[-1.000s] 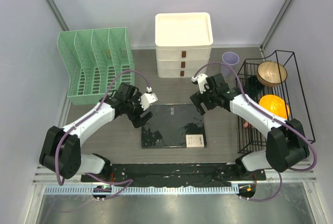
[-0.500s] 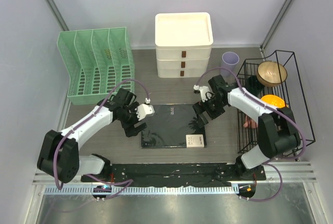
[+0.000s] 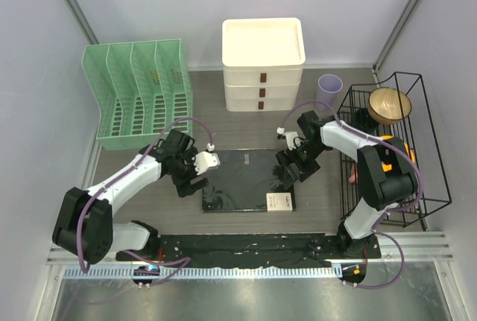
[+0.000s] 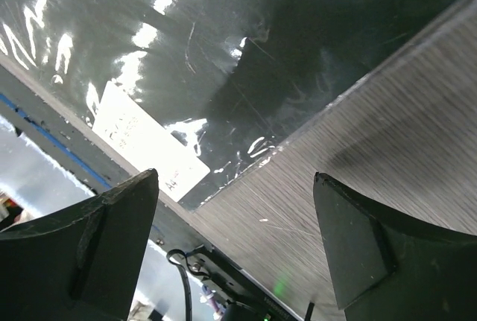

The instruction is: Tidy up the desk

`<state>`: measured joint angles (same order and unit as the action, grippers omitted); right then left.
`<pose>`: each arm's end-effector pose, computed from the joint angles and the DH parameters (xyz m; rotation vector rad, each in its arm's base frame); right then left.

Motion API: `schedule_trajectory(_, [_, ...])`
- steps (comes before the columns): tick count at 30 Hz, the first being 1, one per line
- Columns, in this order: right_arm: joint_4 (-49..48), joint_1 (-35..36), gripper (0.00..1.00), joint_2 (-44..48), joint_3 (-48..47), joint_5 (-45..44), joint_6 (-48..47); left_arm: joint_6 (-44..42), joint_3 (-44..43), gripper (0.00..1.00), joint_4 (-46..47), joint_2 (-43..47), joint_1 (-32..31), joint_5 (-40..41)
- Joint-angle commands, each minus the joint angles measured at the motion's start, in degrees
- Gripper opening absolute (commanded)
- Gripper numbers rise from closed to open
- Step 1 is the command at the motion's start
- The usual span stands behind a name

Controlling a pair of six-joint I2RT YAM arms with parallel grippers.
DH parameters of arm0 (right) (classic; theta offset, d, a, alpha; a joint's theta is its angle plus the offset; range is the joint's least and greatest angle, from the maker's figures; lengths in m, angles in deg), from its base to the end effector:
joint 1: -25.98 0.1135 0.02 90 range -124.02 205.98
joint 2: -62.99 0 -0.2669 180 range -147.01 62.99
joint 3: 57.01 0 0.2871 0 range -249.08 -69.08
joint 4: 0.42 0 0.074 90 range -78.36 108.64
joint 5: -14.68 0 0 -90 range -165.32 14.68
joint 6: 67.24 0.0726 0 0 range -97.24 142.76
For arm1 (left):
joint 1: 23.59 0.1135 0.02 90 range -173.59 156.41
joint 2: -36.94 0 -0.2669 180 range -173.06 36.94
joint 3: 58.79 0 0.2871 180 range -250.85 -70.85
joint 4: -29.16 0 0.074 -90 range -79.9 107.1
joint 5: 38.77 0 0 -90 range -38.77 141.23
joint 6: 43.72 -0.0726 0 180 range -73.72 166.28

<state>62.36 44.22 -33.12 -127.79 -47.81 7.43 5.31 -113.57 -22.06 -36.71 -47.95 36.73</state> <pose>0.2863 0.1297 0.1177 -0.8873 2.8991 0.7432 0.2345 -0.1261 0.1411 1.5357 2.2815 -0.2764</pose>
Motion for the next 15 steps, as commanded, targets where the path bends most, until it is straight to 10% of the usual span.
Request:
schedule_trajectory(1, [1.8, -0.2, 0.89, -2.0, -1.3, 3.7, 0.3, 0.4, -0.2, 0.88, 3.2, -1.0, 0.2, 0.9])
schedule_trajectory(15, [1.8, -0.3, 0.85, -9.8, -1.0, 11.5, 1.4, 4.5, 0.3, 0.88, 7.2, -4.6, 0.2, 2.7])
